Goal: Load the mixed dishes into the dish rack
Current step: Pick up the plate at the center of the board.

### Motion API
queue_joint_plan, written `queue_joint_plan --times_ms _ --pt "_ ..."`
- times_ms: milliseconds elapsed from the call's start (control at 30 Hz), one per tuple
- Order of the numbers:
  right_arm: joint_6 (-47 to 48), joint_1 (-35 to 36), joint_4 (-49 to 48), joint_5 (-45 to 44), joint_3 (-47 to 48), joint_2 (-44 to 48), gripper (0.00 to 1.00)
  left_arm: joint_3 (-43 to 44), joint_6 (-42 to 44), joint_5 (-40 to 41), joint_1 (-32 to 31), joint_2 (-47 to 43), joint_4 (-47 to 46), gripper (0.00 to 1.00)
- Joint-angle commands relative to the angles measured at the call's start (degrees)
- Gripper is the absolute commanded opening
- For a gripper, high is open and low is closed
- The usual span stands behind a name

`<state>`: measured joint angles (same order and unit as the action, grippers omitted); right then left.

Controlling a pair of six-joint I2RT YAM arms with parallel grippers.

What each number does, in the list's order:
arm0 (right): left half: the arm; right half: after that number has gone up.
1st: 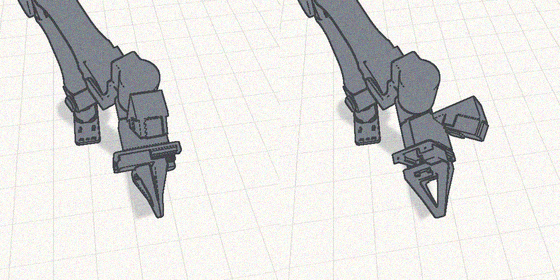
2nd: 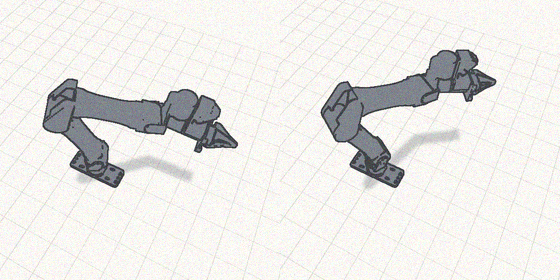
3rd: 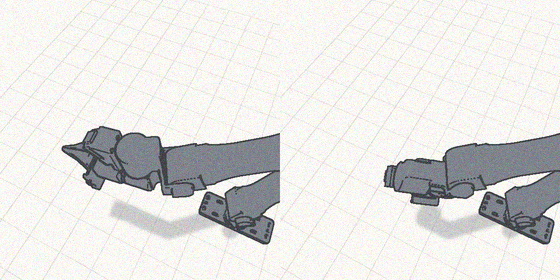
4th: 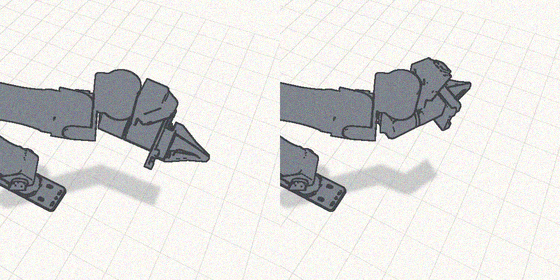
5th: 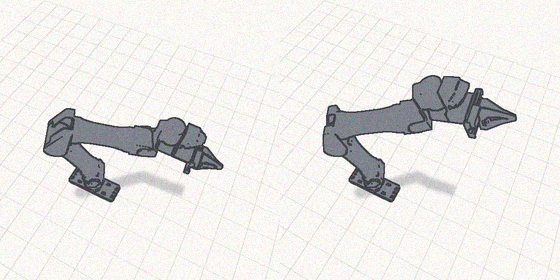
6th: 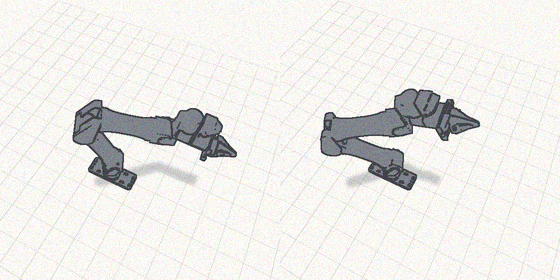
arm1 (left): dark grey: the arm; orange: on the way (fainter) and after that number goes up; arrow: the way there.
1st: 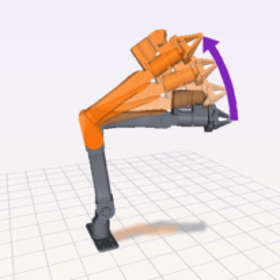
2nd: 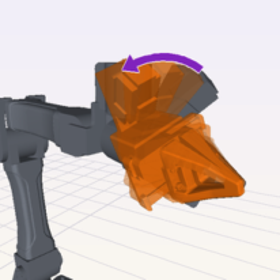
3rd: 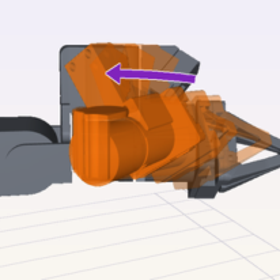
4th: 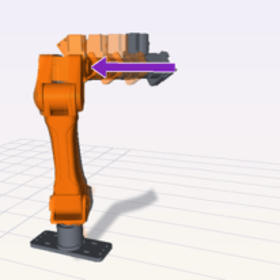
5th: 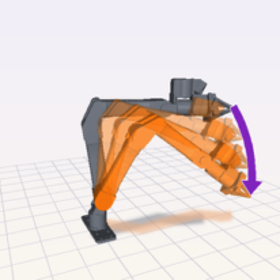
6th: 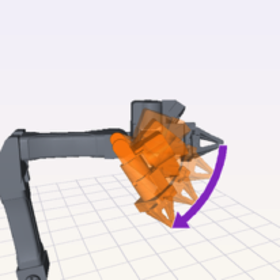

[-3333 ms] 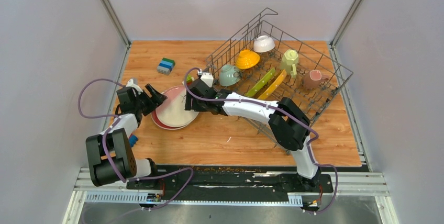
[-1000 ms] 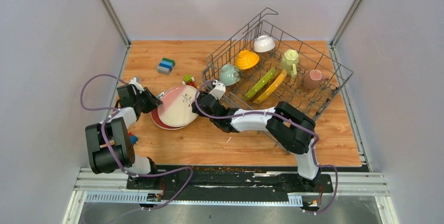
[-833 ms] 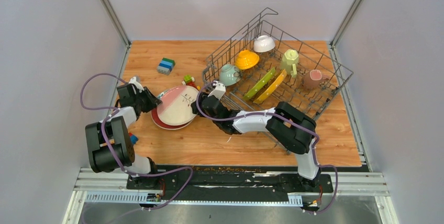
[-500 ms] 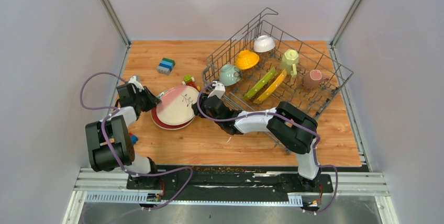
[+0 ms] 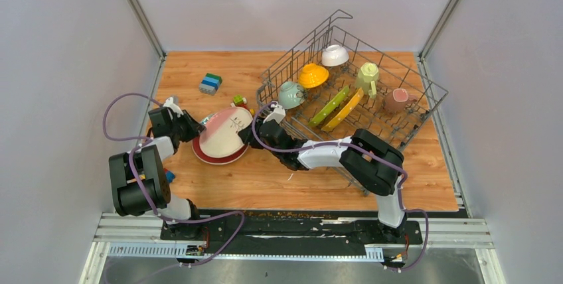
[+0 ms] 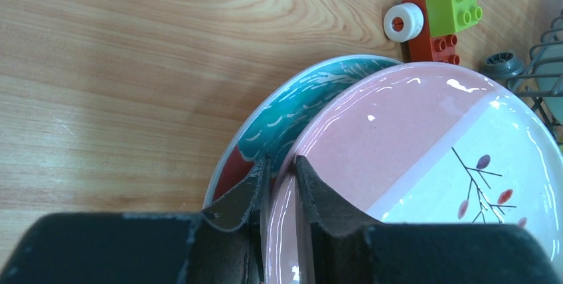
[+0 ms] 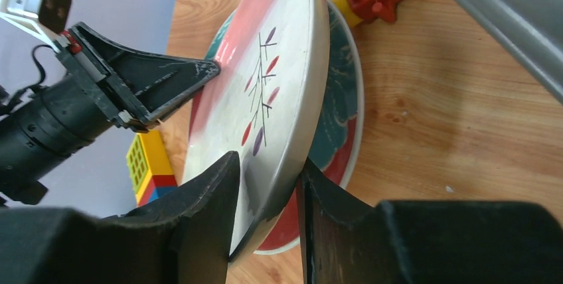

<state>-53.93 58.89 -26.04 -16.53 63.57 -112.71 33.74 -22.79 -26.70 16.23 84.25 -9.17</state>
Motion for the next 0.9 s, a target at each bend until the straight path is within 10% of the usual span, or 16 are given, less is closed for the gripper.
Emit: queue_joint_plan --times_ms 0,367,533,867 --pt "-4.51 1.93 -10.8 7.09 3.22 2.03 0.36 -2.22 -2.5 -7.58 -1.55 -0.75 2.66 0.24" --pt "-2.88 1.97 -4.12 4.84 5.36 2.55 0.32 -2.77 -2.56 -7.46 -1.55 -2.35 2.88 0.23" --pt "-0.27 2.0 3.0 4.06 8.97 3.31 0.09 -2.79 -2.97 -8.25 -1.55 -2.75 2.21 0.24" --pt "11.14 2.31 9.3 -2.78 8.81 11.21 0.0 -2.09 -5.03 -1.42 -1.55 -12.54 6.71 0.63"
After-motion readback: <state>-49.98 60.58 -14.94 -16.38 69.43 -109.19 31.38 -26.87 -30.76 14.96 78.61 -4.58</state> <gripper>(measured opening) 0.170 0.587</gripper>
